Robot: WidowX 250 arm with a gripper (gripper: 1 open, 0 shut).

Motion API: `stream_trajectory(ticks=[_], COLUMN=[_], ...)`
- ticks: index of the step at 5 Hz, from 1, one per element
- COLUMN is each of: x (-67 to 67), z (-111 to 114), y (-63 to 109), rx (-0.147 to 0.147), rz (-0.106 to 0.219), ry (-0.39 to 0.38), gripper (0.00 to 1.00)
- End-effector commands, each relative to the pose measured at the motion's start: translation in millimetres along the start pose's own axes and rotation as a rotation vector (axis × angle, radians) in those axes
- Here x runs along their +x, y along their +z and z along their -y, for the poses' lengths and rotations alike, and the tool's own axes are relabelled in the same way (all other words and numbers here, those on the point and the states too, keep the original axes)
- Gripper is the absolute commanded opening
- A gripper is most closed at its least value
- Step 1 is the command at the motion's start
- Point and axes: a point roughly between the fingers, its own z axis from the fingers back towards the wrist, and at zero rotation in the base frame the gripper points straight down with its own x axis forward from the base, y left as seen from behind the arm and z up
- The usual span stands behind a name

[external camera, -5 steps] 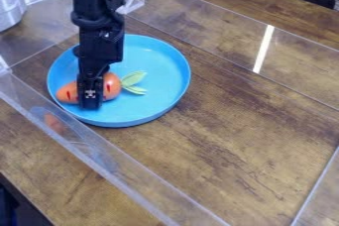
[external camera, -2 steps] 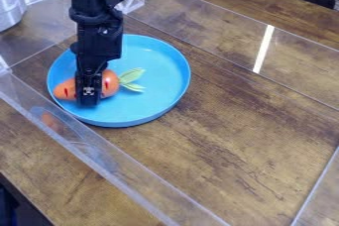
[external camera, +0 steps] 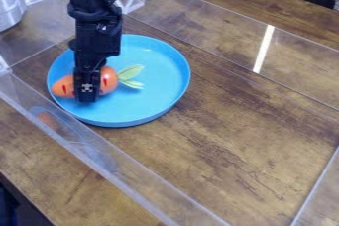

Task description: Remove the carrot from inside the blue tray and put it on the table

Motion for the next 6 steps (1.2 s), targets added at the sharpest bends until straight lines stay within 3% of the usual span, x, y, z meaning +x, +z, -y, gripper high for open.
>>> stream_trajectory(ticks=[1,6], x=[5.9,6.2], z=[-10,-8], y=[29.8,46.6], rx=[0.090,0.114], rz=[0.050,0.047], ry=[0.000,-0.004], gripper=[0.00,0.00])
